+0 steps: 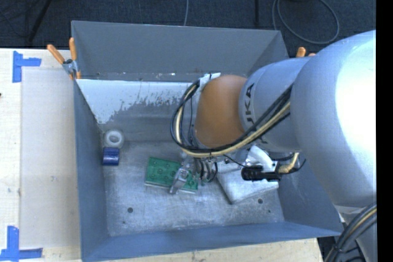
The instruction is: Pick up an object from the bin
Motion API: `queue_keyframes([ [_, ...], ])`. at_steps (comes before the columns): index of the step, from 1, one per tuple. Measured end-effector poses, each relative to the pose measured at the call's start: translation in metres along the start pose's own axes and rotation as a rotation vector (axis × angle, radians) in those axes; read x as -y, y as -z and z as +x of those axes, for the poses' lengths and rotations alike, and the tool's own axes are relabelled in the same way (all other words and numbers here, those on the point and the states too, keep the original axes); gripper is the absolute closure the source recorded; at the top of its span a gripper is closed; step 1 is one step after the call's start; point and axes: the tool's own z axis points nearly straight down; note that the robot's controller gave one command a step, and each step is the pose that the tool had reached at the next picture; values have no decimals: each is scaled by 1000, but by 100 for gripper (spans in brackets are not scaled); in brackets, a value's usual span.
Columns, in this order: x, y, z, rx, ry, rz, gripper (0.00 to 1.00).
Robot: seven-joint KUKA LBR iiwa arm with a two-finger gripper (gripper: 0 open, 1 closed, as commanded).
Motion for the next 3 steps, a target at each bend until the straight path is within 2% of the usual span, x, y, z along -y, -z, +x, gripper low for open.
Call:
queue_keyframes([
  [1,-1,74,-2,-1,1,1,100],
  [2,-1,76,-2,-8,1,5,100],
  [3,-1,89,-3,-7,2,5,100],
])
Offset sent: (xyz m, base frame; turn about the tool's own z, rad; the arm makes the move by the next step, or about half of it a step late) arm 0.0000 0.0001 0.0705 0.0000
